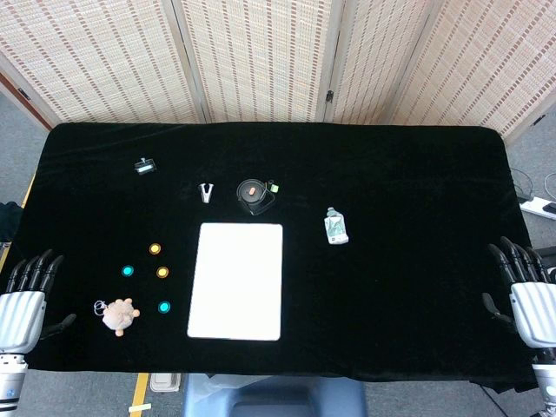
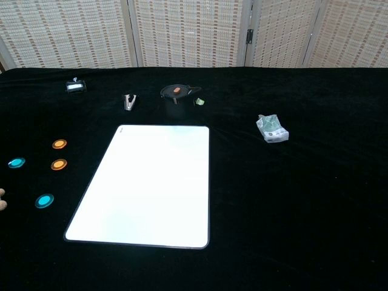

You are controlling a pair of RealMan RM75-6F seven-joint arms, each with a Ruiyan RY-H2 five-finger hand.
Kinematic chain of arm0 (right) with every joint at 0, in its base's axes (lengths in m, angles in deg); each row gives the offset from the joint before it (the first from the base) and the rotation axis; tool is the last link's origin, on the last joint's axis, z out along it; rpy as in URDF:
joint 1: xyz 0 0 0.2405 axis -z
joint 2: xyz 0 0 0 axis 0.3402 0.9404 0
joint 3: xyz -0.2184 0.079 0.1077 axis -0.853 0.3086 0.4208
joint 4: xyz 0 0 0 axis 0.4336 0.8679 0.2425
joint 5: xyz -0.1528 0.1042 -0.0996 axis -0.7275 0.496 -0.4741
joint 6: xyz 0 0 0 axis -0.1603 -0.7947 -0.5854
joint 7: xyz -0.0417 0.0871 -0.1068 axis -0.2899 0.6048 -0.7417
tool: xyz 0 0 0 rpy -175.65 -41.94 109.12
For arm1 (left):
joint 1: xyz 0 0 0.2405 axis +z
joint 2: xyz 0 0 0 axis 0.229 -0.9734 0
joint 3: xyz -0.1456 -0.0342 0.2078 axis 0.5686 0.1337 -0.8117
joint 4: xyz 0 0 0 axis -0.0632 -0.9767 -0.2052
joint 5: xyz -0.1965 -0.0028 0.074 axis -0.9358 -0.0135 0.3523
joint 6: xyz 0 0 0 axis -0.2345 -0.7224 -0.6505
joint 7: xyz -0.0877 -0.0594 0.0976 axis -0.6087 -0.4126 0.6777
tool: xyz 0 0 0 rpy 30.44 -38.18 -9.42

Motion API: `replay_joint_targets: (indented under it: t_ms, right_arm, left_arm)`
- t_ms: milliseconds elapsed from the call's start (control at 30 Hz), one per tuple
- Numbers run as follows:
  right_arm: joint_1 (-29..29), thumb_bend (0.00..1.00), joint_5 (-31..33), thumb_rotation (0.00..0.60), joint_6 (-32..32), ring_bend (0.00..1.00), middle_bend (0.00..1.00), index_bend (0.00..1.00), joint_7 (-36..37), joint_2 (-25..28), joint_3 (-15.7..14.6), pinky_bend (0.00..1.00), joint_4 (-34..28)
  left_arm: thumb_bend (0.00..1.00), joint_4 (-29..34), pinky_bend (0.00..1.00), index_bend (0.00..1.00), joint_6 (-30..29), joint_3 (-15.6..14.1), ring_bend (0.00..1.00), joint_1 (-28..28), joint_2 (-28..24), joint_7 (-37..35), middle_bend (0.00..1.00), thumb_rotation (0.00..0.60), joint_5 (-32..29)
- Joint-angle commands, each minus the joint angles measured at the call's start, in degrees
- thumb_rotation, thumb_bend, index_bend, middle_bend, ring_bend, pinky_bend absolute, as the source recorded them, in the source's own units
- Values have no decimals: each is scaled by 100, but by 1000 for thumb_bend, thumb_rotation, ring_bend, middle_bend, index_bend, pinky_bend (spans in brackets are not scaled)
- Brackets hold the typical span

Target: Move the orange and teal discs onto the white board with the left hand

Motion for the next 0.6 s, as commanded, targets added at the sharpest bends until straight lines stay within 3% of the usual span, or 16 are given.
replay_joint_targets:
  t_ms: [33,400,600]
  right_arm:
    - [22,426,-9,600,-60,9,0,0,16,19,17,0,-5]
    - [75,426,-43,600,-136,12,0,0,34,40,4,0,-18]
    - [89,426,-44,600,-157,15,0,0,57,55,11,0,-3]
  left_arm:
    - [186,-9,0,80,8,-3,1,-8,13,-8,13,600,10]
    - [190,-36,0,94,-29,9,17,-50,77,-189,26,600,134]
    - [194,-28,0,151,74,92,45,-249,53,-307,54,600,296]
